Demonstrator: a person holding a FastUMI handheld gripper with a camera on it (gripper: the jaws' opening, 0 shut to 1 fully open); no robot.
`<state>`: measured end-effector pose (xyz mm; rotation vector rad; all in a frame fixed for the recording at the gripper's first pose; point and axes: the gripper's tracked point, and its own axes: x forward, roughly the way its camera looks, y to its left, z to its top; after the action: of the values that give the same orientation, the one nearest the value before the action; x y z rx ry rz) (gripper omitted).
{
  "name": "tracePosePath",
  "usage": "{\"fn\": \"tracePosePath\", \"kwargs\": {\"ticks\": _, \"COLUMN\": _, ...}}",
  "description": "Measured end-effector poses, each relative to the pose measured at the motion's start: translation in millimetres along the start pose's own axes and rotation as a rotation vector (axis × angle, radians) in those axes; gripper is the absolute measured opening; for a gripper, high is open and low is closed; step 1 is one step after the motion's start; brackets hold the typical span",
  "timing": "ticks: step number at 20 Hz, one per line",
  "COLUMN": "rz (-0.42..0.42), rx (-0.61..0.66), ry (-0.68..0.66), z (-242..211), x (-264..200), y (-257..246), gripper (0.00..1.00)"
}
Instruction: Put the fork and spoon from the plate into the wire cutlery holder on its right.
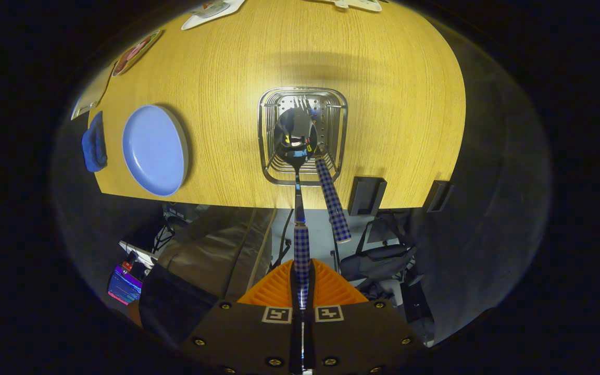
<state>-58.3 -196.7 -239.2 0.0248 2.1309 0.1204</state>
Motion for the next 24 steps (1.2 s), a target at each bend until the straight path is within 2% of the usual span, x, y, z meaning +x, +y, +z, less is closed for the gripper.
{"fn": "tracePosePath", "kwargs": {"ticks": 7, "rz": 0.025, "rx": -0.001, "ry": 0.083, "z": 14, "x": 9, "y": 2, "gripper": 0.02}}
{"fn": "tracePosePath", "kwargs": {"ticks": 17, "rz": -0.038, "rx": -0.036, "ry": 0.182, "z": 47, "x": -1, "y": 1, "gripper": 0.02}}
{"fn": "tracePosePath", "kwargs": {"ticks": 19, "rz": -0.052, "rx": -0.052, "ry": 0.196, "z": 54, "x": -2, "y": 4, "gripper": 0.06}}
{"fn": "tracePosePath", "kwargs": {"ticks": 23, "rz": -0.07, "rx": -0.065, "ry": 0.196, "z": 64, "x": -2, "y": 2, "gripper": 0.06}}
{"fn": "tracePosePath", "kwargs": {"ticks": 24, "rz": -0.08, "rx": -0.074, "ry": 0.196, "z": 65, "x": -3, "y": 1, "gripper": 0.09}}
